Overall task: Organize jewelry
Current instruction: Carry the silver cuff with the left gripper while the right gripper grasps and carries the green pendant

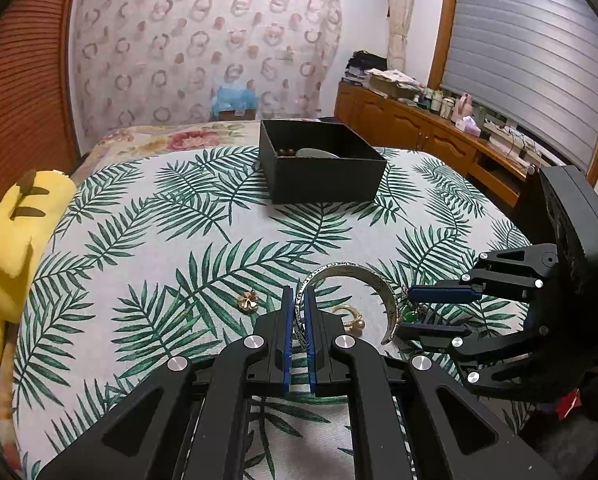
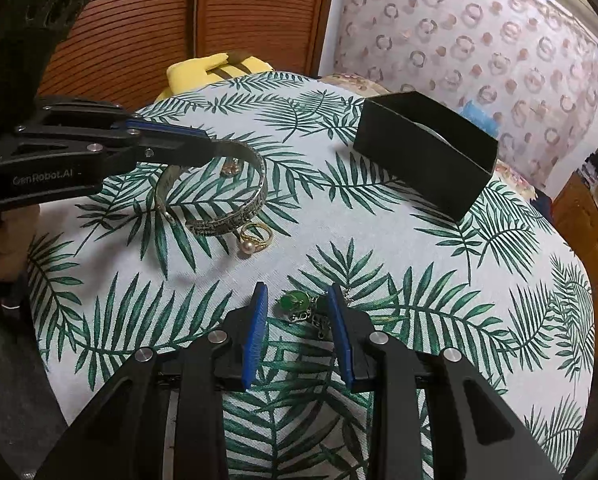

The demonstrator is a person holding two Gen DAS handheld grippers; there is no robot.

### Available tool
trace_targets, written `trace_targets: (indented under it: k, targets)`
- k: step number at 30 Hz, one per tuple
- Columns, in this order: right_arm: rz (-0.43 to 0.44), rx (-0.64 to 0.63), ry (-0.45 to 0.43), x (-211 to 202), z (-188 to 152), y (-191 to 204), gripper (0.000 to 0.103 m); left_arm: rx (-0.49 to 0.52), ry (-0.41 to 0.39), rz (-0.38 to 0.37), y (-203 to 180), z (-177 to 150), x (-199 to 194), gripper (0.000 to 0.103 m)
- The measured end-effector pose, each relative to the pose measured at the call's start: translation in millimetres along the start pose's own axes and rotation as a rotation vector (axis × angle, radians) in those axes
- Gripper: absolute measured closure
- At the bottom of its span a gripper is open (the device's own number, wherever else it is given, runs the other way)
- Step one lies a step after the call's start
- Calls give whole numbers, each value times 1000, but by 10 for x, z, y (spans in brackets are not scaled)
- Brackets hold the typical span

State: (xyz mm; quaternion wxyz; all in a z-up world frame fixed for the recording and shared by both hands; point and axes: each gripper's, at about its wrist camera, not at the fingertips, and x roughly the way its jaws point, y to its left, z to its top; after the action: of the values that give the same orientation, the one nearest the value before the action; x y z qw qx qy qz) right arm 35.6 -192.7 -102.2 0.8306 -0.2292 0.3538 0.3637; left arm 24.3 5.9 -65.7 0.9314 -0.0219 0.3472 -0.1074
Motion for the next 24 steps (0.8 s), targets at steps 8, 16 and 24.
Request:
trace_targets:
  k: [8,16,24]
  targets:
    - [4,40,-36,-99,7,-99,83,-1,-3,0,10,0,-2,99]
    - [15,63,-86,-246,110,-199,83,-2,-17,-2,30,97,-5,99]
    - [-6,69,-134,-430,278,-346,83,21,-48,0,-27,284,-22,99]
